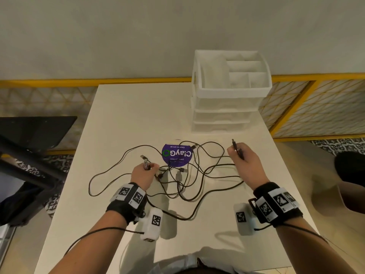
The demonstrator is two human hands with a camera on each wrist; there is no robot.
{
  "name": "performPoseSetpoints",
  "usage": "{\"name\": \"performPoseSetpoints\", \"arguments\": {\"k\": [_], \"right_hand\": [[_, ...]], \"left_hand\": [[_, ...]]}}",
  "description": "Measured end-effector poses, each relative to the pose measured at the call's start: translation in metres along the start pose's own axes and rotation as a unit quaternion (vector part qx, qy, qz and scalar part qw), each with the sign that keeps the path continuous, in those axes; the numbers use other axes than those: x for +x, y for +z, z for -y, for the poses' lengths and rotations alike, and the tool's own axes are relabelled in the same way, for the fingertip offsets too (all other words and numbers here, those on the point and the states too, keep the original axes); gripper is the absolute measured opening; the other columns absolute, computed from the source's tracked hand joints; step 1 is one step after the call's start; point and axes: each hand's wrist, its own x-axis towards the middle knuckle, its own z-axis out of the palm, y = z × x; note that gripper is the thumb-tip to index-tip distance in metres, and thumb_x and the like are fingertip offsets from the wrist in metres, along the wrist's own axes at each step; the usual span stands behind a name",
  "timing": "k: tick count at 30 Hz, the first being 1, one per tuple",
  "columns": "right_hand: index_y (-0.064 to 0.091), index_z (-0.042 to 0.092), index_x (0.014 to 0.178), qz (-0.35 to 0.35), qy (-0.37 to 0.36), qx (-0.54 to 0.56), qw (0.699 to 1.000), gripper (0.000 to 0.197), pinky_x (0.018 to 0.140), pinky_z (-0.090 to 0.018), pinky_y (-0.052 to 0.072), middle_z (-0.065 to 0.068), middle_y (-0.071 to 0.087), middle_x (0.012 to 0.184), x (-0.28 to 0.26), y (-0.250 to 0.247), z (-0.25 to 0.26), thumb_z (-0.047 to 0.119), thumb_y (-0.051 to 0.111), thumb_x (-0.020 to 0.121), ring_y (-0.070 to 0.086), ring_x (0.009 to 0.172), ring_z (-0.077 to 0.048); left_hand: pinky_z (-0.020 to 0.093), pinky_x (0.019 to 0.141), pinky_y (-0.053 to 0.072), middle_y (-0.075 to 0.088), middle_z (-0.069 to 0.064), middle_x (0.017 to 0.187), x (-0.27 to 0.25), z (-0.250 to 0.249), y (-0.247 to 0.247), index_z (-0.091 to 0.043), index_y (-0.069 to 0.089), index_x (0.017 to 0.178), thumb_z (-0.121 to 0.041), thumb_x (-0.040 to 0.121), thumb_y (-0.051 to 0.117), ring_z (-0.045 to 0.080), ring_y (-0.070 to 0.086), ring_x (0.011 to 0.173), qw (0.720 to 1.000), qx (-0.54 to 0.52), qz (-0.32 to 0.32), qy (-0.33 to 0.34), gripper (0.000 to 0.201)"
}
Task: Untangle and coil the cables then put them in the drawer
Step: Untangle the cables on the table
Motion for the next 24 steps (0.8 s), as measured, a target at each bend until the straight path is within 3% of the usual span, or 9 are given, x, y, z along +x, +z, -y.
{"name": "performPoseSetpoints", "arguments": {"k": [4,6,8,10,13,15,20,24], "right_hand": [[0.055,0.023,0.104,0.045,0.025,0.027,0.998,0.023,0.067,-0.023,0.038,0.006,0.042,0.070,-0.007,0.005,-0.004,0.039,0.053,0.088,0.042,0.064,-0.008],[0.051,0.026,0.117,0.073,0.041,0.045,0.995,0.040,0.078,-0.023,0.039,0.018,0.049,0.080,-0.008,0.009,-0.012,0.053,0.044,0.088,0.047,0.075,0.000],[0.050,0.026,0.124,0.093,0.041,0.058,0.993,0.061,0.078,-0.018,0.035,0.026,0.046,0.082,-0.009,0.012,-0.018,0.067,0.033,0.082,0.044,0.077,0.007],[0.055,0.021,0.118,0.093,0.027,0.027,0.995,0.058,0.077,-0.020,0.033,0.025,0.044,0.077,-0.009,0.014,-0.020,0.060,0.028,0.085,0.041,0.071,0.007],[0.059,0.017,0.099,0.094,0.014,-0.017,0.995,0.030,0.078,-0.026,0.032,0.020,0.048,0.076,-0.007,0.017,-0.020,0.033,0.032,0.098,0.043,0.070,0.003],[0.056,0.019,0.091,0.100,0.010,-0.029,0.994,0.030,0.076,-0.026,0.033,0.017,0.049,0.074,-0.006,0.018,-0.022,0.035,0.031,0.094,0.045,0.070,0.000],[0.054,0.024,0.085,0.113,0.022,-0.023,0.993,0.026,0.069,-0.027,0.035,0.015,0.047,0.068,-0.005,0.019,-0.033,0.039,0.033,0.088,0.043,0.064,-0.003],[0.054,0.030,0.080,0.103,0.044,-0.005,0.994,0.024,0.064,-0.032,0.035,0.010,0.045,0.063,-0.008,0.022,-0.042,0.043,0.034,0.085,0.040,0.058,-0.009]], "left_hand": [[0.032,0.064,0.037,0.050,0.003,0.056,0.005,0.008,0.003,-0.008,0.067,0.080,-0.021,0.084,0.061,0.025,0.045,0.060,0.999,0.038,0.005,0.007,0.015],[0.029,0.060,0.038,0.053,0.005,0.059,0.006,0.009,0.004,-0.003,0.069,0.085,-0.021,0.084,0.062,0.024,0.047,0.061,0.998,0.060,-0.005,0.015,0.019],[0.027,0.056,0.037,0.058,0.008,0.067,0.006,0.007,0.006,-0.001,0.068,0.086,-0.020,0.084,0.062,0.023,0.050,0.064,0.996,0.081,-0.014,0.019,0.020],[0.026,0.061,0.037,0.063,0.010,0.079,0.009,0.003,0.010,-0.003,0.069,0.088,-0.018,0.084,0.061,0.022,0.054,0.073,0.996,0.090,-0.013,0.022,0.017],[0.031,0.074,0.045,0.068,0.011,0.089,0.019,-0.004,0.022,-0.008,0.071,0.089,-0.021,0.084,0.061,0.027,0.060,0.085,0.991,0.127,-0.004,0.029,0.018],[0.034,0.078,0.050,0.069,0.012,0.090,0.026,-0.009,0.031,-0.008,0.070,0.090,-0.027,0.084,0.061,0.030,0.063,0.088,0.987,0.161,0.011,0.025,0.022],[0.030,0.070,0.043,0.062,0.012,0.085,0.034,-0.016,0.042,-0.004,0.061,0.094,-0.037,0.085,0.061,0.031,0.059,0.086,0.969,0.245,0.036,0.015,0.034],[0.029,0.063,0.039,0.062,0.014,0.078,0.037,-0.019,0.042,-0.005,0.061,0.080,-0.028,0.083,0.062,0.029,0.055,0.072,0.970,0.239,0.044,0.003,0.023]]}}
